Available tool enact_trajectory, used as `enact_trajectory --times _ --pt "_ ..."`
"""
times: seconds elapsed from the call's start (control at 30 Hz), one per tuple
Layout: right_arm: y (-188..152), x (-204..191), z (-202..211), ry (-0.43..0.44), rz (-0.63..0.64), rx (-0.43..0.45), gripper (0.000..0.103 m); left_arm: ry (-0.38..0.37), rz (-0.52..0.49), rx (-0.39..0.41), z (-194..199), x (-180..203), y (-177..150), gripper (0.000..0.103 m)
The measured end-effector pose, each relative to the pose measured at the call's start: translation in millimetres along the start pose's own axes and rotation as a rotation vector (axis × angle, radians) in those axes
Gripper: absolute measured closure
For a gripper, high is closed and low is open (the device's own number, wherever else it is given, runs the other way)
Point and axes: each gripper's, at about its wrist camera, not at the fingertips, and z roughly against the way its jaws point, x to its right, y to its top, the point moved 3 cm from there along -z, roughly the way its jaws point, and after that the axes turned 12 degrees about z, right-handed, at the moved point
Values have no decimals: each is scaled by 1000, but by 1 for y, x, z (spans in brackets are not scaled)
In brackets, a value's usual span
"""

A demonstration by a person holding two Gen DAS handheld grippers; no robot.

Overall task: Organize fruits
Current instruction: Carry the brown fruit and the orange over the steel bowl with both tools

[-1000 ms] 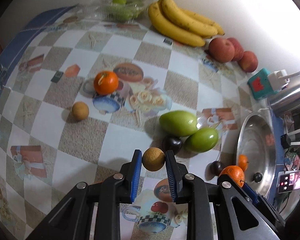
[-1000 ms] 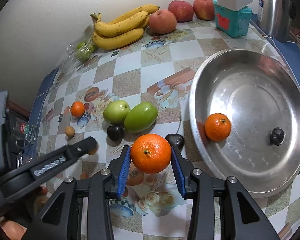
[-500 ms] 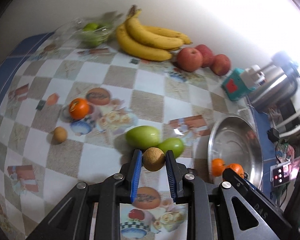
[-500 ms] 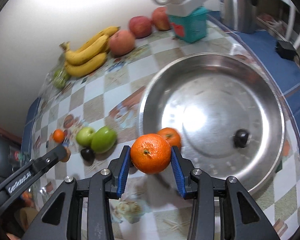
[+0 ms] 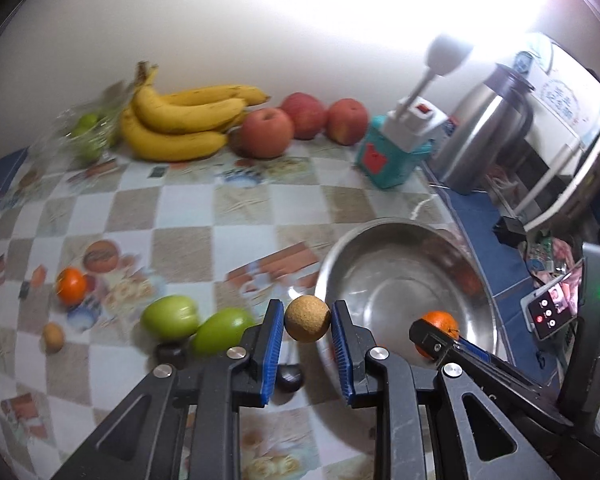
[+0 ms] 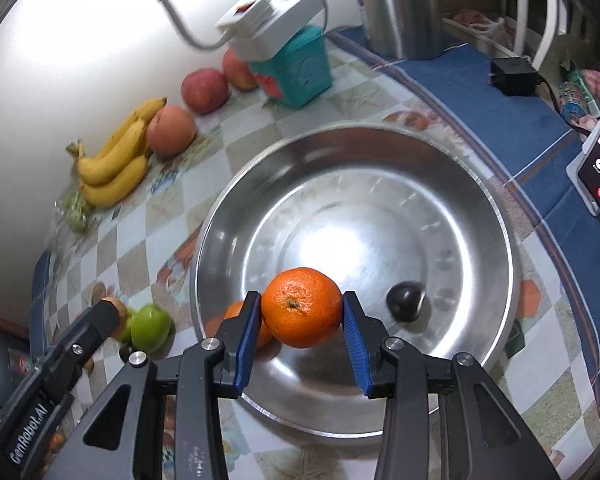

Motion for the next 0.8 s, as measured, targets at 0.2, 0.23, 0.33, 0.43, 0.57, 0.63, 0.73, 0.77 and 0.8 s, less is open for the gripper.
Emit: enact_trajectory --times 0.2,0.23,0.33,0.43,0.57,0.63,0.73,0.77,0.8 --pt "11 23 3 -35 -56 48 61 0 -54 -43 -26 21 -2 77" --pt "12 25 2 -38 -61 48 61 2 -61 -55 -32 23 -2 77" --pt "17 34 -2 -56 -70 41 61 3 -78 -77 -45 31 -2 77" --pt "22 40 -6 -68 -75 39 61 6 -99 -87 -55 38 -1 77" --pt "28 46 -12 -82 -75 36 61 8 -124 -99 -67 48 0 77" --pt "29 49 -15 -88 -74 30 61 11 -134 -108 -73 53 0 77" --pt "31 52 -20 -94 -76 22 61 15 -148 -114 -81 58 -1 77" --pt "31 52 -21 -103 -75 21 61 18 -153 -116 -83 59 -1 77" --pt "32 53 -22 -107 -75 19 61 21 -157 -119 -86 59 -2 77"
